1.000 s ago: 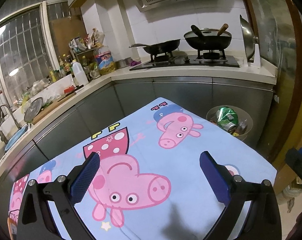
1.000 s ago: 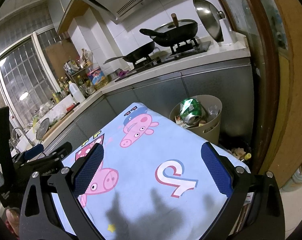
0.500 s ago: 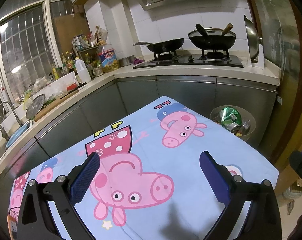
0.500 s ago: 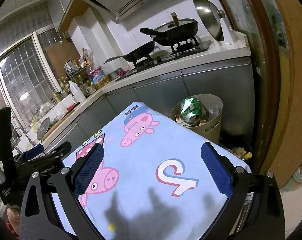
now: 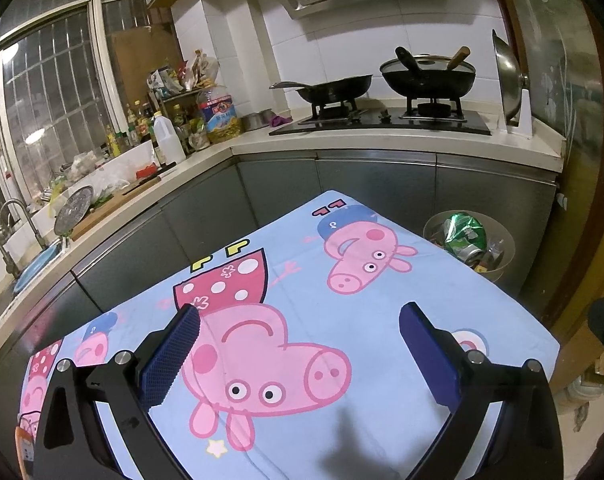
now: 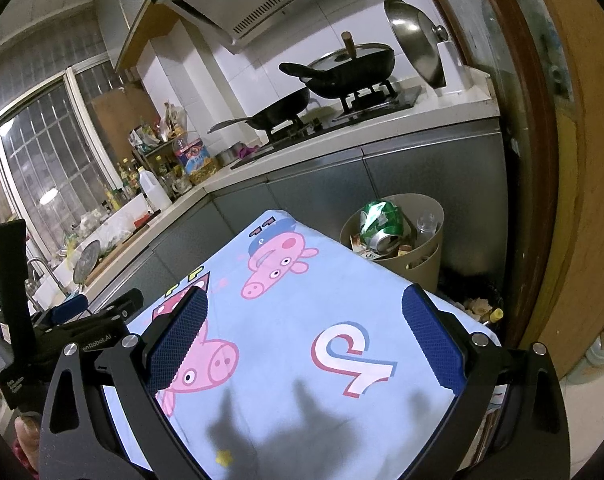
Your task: Collect trash
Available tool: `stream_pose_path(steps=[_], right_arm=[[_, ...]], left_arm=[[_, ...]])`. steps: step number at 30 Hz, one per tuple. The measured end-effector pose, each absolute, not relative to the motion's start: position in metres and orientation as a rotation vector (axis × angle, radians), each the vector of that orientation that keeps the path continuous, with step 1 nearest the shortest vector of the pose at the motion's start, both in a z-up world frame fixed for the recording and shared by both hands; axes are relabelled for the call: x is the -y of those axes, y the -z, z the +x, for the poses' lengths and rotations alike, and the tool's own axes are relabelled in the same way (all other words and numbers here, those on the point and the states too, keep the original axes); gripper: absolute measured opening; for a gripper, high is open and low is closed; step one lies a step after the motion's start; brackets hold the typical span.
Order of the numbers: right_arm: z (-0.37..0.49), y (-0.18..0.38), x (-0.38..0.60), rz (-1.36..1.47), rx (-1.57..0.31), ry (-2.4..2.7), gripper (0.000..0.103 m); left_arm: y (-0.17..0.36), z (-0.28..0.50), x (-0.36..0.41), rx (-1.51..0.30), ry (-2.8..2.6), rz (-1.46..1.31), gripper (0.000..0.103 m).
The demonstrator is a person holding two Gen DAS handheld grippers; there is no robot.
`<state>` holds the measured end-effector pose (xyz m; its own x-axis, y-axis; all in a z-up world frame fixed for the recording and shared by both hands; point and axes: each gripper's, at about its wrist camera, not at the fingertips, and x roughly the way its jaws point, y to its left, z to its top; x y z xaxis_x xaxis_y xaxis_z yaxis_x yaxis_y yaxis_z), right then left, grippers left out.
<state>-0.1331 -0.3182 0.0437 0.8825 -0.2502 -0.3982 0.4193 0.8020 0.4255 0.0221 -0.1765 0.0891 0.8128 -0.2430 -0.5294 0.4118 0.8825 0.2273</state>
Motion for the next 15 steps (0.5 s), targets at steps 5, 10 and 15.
stream_pose_path(steps=[5,10,15], right_arm=[[-0.1322,-0.0424,0.3163,0.530,-0.335,0.364,0.097],[-0.1321,-0.0426,0.3164,0.529,-0.335,0.363,0.097],[-0.1325,-0.0436,0.3177,0.530,-0.336,0.364,0.097]], left_arm=[[-0.0877,0.0221,0.1754,-0.514,0.349,0.346,0.099],[-0.0870,0.0221,0.1736,-0.513,0.348,0.348,0.099],[-0.0874,0.0220,0.1740,-0.513,0.347,0.351,0.099]])
